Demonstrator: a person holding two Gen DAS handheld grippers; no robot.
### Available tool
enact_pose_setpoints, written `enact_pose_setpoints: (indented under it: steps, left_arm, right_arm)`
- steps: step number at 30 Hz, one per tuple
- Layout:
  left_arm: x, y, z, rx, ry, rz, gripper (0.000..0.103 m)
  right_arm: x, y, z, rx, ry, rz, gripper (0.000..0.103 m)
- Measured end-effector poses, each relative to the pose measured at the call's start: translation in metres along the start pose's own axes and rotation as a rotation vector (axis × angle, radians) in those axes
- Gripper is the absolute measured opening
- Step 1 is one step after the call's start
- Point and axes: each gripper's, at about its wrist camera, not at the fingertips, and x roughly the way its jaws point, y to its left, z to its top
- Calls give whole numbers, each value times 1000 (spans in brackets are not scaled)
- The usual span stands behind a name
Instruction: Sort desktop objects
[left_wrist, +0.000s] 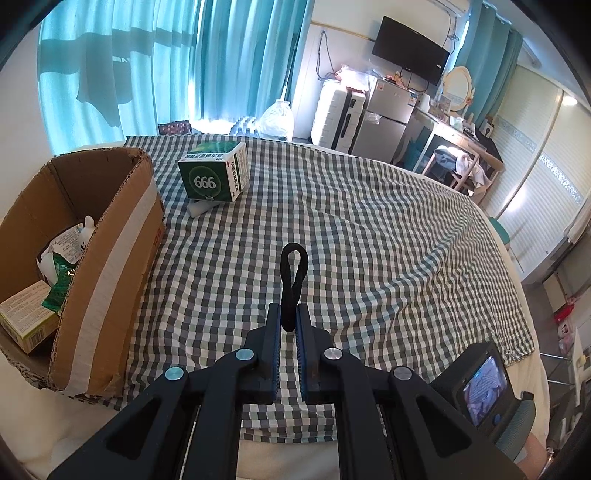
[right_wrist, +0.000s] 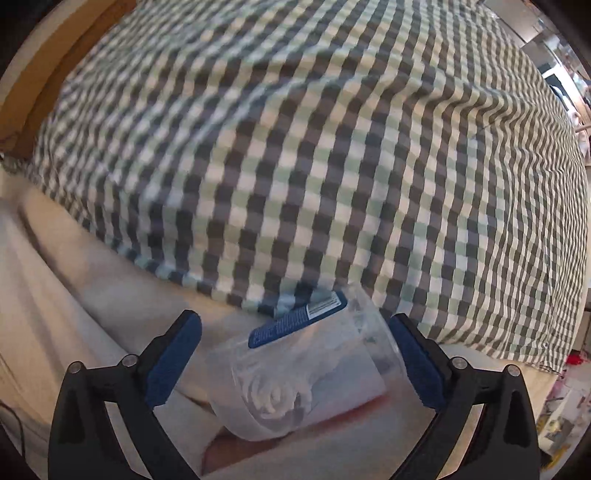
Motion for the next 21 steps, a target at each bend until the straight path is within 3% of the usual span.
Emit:
enact_pose_setpoints:
  steps: [7,9,12,14,16,18,21]
  left_arm:
    - [2,2,1,-7,2,6,7]
    - [3,2,1,-6,5,5,7]
    - [3,2,0,-6,7,4,7]
    - [4,2,0,-8,8,4,7]
    - [4,3,0,-12,9,5,7]
    - [3,3,0,-14,10,5,7]
    - [4,6,0,-19,11,5,7]
  right_arm:
    - [-19,-13,-3,37,-78,35,61]
    - [-22,-16,-4,44,-82,57,41]
    - [-23,-21,-6,62,-82,106,32]
    - [-22,-21,-8,60,-64,130,32]
    - [-24,-25,-10,91,-66,155,41]
    - [-27,-33,-14,143,-56,184,78]
    - [-39,-41,-21,160,-83,206,79]
